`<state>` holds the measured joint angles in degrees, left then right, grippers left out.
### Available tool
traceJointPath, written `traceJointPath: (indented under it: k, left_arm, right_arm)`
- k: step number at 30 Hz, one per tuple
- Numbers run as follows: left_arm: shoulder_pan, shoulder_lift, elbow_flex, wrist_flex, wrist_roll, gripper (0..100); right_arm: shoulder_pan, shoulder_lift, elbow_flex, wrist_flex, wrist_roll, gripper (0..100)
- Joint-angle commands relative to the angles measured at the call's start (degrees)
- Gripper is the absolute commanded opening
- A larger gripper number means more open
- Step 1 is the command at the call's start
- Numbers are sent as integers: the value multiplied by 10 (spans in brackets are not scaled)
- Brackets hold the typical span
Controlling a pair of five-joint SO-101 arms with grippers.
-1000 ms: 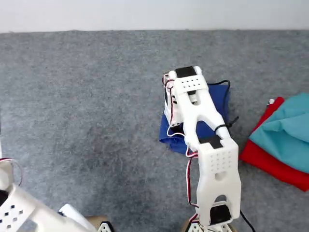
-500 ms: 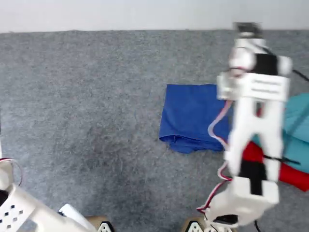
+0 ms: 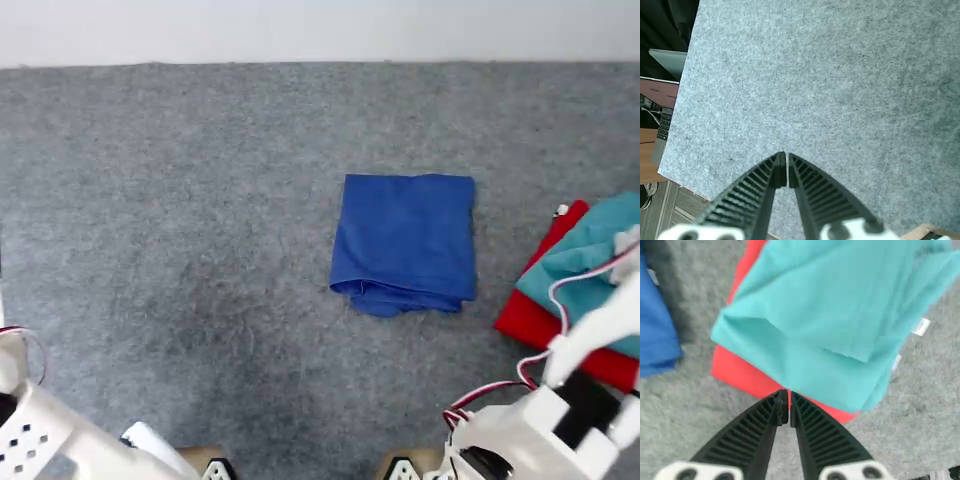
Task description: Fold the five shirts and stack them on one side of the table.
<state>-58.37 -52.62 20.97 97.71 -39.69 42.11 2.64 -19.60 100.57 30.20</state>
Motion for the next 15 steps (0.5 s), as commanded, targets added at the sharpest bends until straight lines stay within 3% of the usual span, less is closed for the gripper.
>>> traceJointPath:
  k: [1, 15]
  left_arm:
    - [3, -2, -1, -10, -4, 15]
    - [3, -4, -1, -6, -4, 15]
  right_arm:
    - [17, 15, -1, 1, 28, 9]
    - [-5, 178, -4, -235, 27, 9]
